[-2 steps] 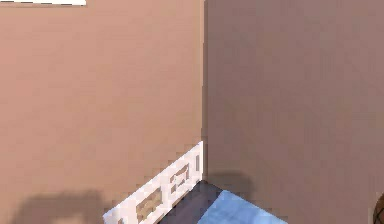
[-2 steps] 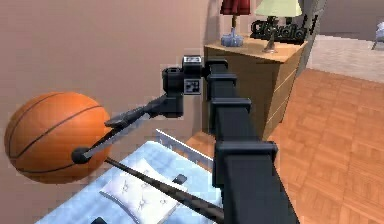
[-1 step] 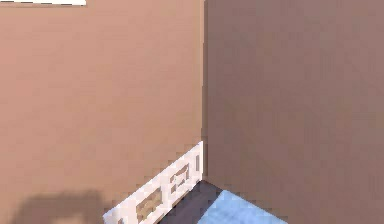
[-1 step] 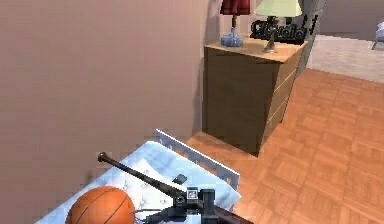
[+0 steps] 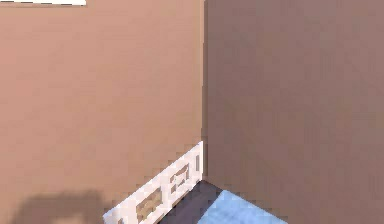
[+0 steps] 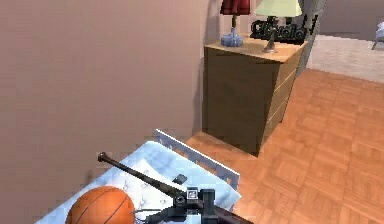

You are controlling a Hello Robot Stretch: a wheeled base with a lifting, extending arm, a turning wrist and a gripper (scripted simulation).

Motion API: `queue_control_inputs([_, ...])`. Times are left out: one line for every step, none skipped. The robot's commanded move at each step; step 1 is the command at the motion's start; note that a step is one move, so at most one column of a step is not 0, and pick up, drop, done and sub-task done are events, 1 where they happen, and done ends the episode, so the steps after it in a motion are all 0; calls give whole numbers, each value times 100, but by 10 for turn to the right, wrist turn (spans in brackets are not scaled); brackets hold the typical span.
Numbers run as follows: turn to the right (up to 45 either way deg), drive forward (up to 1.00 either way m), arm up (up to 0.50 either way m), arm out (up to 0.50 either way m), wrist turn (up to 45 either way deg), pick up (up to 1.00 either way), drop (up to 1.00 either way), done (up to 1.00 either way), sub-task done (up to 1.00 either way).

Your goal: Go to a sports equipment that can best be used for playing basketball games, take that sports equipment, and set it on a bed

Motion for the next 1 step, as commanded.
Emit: queue_control_inputs([0,0,0,0,0,0,100,0,0])
